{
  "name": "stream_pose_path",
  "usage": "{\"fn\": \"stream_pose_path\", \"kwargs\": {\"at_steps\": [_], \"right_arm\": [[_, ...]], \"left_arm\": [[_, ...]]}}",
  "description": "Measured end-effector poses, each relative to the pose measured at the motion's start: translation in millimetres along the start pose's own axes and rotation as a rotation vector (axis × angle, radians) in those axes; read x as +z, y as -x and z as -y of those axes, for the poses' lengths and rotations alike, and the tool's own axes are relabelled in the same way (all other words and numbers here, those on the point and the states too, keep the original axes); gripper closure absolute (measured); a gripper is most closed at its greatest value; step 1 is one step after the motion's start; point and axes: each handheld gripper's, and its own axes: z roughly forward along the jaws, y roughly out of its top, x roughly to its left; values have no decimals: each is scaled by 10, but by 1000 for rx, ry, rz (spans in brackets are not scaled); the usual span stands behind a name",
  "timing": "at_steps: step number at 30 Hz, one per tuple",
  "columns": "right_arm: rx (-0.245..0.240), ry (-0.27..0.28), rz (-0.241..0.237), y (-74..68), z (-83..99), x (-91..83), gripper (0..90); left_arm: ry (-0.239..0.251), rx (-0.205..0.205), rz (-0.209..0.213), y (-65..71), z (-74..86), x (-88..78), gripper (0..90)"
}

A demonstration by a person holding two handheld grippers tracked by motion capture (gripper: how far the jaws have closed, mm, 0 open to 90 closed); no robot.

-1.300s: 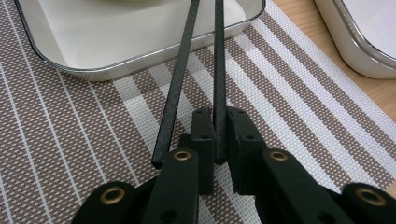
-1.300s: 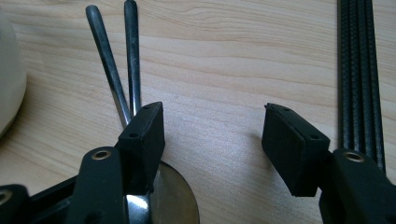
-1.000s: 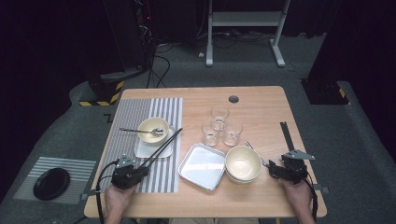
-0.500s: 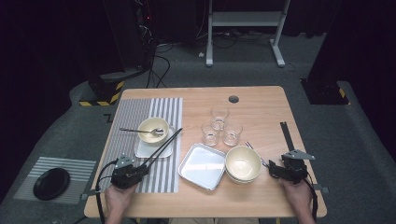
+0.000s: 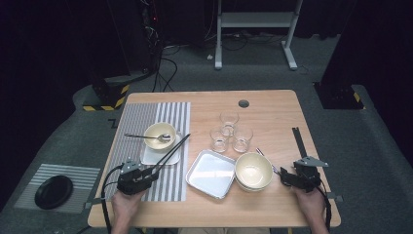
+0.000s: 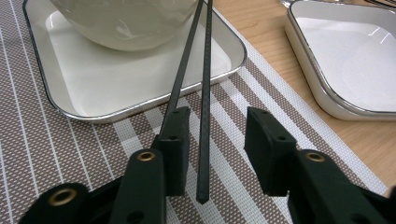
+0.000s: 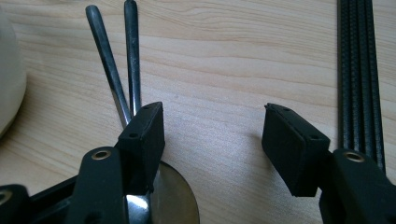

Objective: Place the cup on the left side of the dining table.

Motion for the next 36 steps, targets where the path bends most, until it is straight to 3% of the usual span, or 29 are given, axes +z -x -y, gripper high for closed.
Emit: {"fn": "stream_pose_path", "kwargs": {"at_steps": [12,14,22,25,26,32,36], "right_arm": [[0,0,0,0,0,0,392],[3,-1,-1,-2,1,0,391],[4,-1,-1,-3,1,-1,390],[5,-1,-1,-3,1,-1,390],[4,-1,-1,-3,1,-1,390],[4,-1,0,-3,1,-1,390],[2,-1,0,-2,1,-1,390]], "left_arm": [[42,-21,-15,33,-115,24,402],[42,-13,-53,75,-140,62,397],[54,12,-29,142,-208,125,411],[49,5,-33,145,-232,139,409],[52,-21,-44,165,-252,158,410],[31,-8,-74,187,-327,204,410],[11,-22,-89,188,-350,253,400]]}}
